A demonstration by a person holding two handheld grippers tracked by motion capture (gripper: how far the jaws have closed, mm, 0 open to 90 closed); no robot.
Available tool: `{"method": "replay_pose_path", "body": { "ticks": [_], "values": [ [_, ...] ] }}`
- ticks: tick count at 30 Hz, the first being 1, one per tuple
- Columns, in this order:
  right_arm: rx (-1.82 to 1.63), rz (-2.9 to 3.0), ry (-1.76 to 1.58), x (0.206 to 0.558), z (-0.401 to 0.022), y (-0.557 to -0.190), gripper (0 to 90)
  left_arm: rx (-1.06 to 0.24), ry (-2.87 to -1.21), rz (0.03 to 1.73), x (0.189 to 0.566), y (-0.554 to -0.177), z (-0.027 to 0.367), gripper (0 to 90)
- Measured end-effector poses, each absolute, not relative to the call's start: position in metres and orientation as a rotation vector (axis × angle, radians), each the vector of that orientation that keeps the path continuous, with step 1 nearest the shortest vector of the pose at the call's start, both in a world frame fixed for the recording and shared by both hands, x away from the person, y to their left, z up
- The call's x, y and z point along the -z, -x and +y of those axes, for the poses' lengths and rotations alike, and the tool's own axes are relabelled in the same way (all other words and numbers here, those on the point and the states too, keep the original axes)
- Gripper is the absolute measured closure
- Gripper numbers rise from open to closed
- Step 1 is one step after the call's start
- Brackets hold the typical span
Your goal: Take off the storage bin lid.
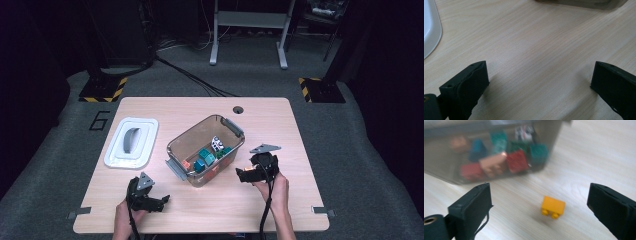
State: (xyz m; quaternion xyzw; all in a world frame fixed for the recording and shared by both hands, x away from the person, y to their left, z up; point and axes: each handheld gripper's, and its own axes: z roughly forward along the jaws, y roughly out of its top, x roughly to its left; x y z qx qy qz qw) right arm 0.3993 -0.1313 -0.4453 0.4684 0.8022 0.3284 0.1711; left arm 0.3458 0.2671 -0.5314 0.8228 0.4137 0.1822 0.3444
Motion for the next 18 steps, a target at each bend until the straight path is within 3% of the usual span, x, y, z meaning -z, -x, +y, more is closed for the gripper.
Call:
{"method": "replay_pose_path", "body": {
  "ticks": [10,18],
  "values": [
    [-0.871,2.309,-1.477,0.490,-0.137,-0.419,2.5,-0.466,-2.130,1.081,0.532,-0.346,0.267,1.2],
    [-0.848,2.272,-1.481,0.491,-0.135,-0.422,33.4,-0.467,-2.131,1.080,0.532,-0.346,0.267,1.2]
  ]
}}
